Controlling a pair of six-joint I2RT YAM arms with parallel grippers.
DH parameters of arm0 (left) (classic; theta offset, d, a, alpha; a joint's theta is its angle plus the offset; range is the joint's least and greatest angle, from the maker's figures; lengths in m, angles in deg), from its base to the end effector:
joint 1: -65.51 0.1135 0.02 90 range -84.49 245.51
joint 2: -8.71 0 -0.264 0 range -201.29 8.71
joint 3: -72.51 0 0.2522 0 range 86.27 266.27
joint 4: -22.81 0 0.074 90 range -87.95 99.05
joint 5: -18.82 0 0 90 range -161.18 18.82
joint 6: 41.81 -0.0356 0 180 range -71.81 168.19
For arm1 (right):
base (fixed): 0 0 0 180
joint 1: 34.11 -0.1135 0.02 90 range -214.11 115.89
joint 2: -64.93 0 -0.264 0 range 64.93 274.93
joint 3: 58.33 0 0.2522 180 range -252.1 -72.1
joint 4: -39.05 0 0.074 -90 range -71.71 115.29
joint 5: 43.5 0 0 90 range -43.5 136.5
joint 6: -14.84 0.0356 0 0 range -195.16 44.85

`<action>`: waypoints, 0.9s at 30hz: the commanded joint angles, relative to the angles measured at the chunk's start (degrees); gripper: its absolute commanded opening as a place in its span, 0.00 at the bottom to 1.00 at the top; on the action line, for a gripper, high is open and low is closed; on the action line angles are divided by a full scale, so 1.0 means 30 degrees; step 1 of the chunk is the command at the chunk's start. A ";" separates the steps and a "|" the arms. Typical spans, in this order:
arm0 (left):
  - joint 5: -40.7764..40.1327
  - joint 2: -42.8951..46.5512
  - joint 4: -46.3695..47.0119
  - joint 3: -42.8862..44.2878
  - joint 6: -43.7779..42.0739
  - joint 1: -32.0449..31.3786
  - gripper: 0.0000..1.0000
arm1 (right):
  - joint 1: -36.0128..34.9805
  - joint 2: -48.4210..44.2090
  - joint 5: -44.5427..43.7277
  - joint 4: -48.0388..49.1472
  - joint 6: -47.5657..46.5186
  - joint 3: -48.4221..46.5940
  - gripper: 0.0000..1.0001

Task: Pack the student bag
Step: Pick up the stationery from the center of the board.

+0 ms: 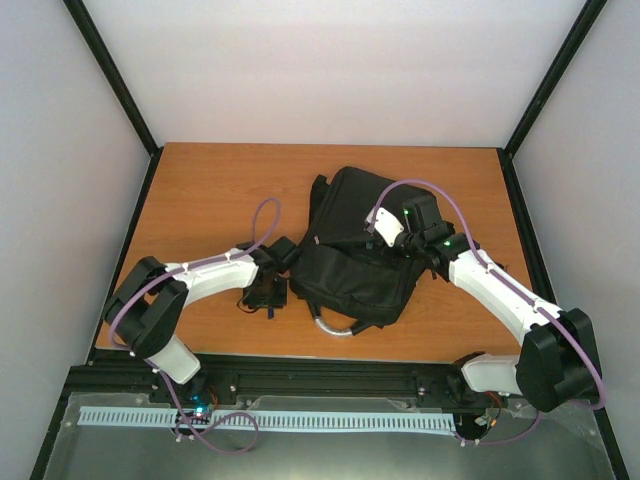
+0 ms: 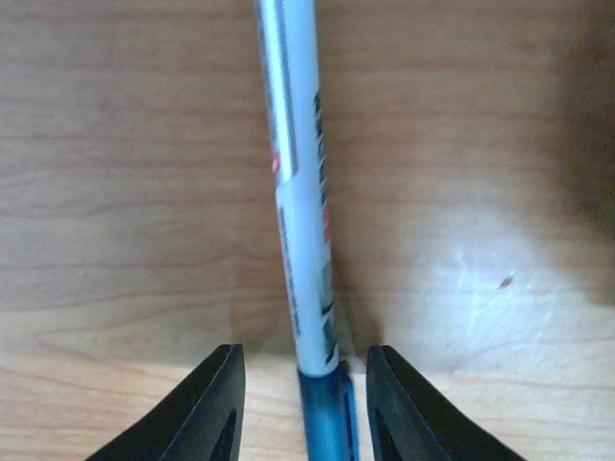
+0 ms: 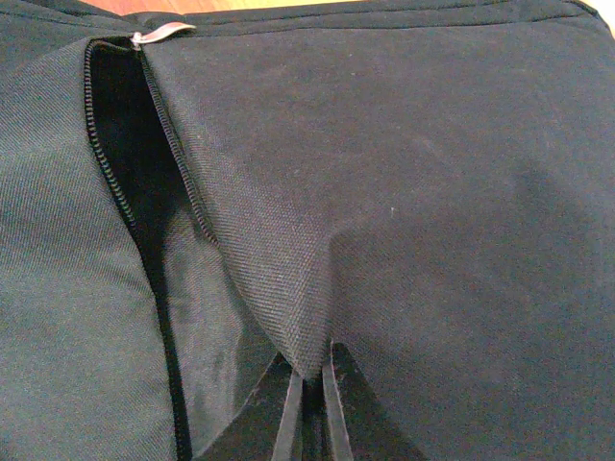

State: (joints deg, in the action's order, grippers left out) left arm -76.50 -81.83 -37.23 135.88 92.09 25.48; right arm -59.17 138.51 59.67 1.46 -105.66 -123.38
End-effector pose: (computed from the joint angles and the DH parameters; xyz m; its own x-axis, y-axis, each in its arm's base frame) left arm 0.1952 -0.1597 0.1530 -0.9927 -0.0678 -0.0993 -0.0713 0.9969 0.0330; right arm 0.2412 0.1218 0.2510 -0.2807 -0.6768 -0.6806 -0.8100 0.5474 -0.2103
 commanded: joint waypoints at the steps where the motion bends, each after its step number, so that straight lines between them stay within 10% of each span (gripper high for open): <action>1: 0.0167 -0.1014 -0.0021 0.1560 -0.1163 0.0417 0.35 | -0.0011 -0.0118 0.0863 0.0394 -0.0028 -0.0629 0.03; 18: -0.0343 -0.1273 -0.0386 0.1405 -0.1017 0.0512 0.02 | 0.0121 0.0008 0.1039 0.0357 -0.0028 -0.0659 0.03; 27: -0.0849 0.2562 -0.3186 0.2355 -0.2179 0.0434 0.01 | 0.0124 -0.0126 0.1114 0.0387 0.0023 -0.0656 0.03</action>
State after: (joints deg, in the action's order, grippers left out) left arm -78.67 -81.00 -41.71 140.23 89.01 26.64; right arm -58.84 138.51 60.31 1.31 -105.66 -123.38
